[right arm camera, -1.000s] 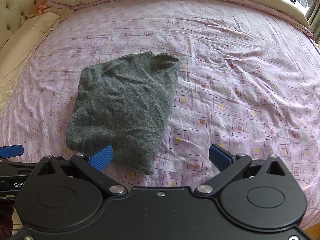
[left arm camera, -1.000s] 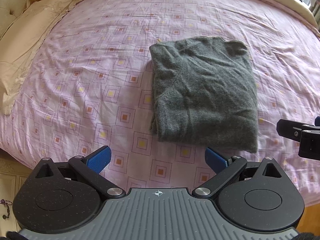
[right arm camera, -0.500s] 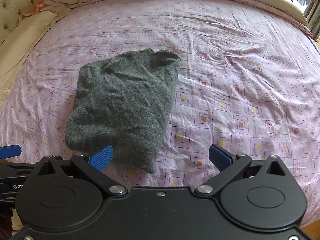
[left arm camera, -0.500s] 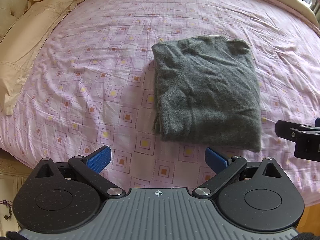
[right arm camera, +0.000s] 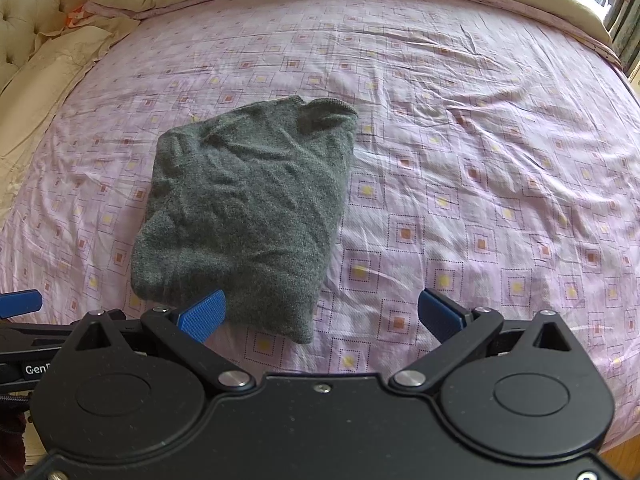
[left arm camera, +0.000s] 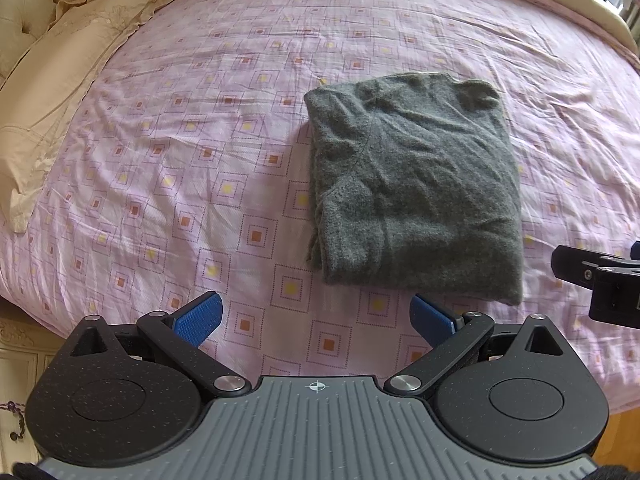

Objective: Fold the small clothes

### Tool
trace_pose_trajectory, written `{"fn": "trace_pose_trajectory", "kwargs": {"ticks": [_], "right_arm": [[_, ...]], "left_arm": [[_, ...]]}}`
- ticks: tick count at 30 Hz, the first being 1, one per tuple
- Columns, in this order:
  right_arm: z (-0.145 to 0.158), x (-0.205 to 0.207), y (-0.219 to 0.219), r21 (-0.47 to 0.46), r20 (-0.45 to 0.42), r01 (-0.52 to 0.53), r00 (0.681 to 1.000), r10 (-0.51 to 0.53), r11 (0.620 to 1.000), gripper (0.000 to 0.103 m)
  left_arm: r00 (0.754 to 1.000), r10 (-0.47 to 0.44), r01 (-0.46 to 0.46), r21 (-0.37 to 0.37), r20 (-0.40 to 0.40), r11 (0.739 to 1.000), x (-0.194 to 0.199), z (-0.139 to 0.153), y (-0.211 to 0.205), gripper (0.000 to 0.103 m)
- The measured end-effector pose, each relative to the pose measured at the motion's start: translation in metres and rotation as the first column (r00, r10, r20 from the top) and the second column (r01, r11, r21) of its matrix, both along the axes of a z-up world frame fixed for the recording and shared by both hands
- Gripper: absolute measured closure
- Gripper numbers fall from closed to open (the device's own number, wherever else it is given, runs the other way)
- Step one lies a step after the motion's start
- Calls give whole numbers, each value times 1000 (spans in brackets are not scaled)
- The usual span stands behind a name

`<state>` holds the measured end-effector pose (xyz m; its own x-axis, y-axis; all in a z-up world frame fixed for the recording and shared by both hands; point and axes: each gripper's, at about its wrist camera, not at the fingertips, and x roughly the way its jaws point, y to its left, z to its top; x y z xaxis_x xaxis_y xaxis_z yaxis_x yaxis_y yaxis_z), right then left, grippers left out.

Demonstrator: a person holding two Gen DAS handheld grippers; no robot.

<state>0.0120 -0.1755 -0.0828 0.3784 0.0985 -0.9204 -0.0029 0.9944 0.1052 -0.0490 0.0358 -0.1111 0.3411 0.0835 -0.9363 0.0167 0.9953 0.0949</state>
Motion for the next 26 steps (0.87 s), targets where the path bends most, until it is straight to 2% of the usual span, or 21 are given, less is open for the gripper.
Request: {"fn": "trace_pose_trajectory", "kwargs": {"ticks": [26], "right_arm": [[-1, 3, 3, 9, -2, 9, 1000, -9, 1000, 1]], "left_arm": [[1000, 0, 0, -2, 1, 1000, 8, 1, 5, 1]]}}
